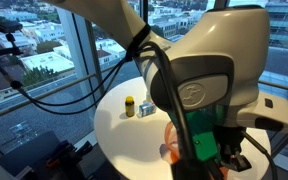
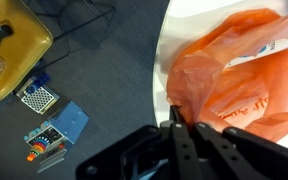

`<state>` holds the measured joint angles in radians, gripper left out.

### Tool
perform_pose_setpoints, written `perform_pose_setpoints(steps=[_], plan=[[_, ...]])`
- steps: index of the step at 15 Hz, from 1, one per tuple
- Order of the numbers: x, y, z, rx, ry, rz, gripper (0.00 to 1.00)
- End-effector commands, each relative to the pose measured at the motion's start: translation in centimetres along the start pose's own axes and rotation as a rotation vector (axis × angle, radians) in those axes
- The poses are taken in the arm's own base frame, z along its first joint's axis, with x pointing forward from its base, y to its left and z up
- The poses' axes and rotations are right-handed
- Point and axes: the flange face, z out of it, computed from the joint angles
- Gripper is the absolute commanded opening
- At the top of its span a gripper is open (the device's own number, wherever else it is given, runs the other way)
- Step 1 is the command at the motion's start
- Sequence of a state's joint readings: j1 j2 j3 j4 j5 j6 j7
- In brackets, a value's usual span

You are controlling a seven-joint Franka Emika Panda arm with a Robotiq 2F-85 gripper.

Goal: Move the white bottle from the plastic bag to the table

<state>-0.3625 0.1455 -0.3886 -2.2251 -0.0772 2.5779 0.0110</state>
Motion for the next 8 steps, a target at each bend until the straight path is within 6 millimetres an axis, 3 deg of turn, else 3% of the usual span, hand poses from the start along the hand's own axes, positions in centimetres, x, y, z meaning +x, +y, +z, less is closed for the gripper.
perform_pose_setpoints(steps=[1,8], plan=[[0.4,0.1,-1.0,0.01,0.008,0.004,0.36],[0.2,-2.1,-2.9,0.035,0.029,-0.046,0.9]])
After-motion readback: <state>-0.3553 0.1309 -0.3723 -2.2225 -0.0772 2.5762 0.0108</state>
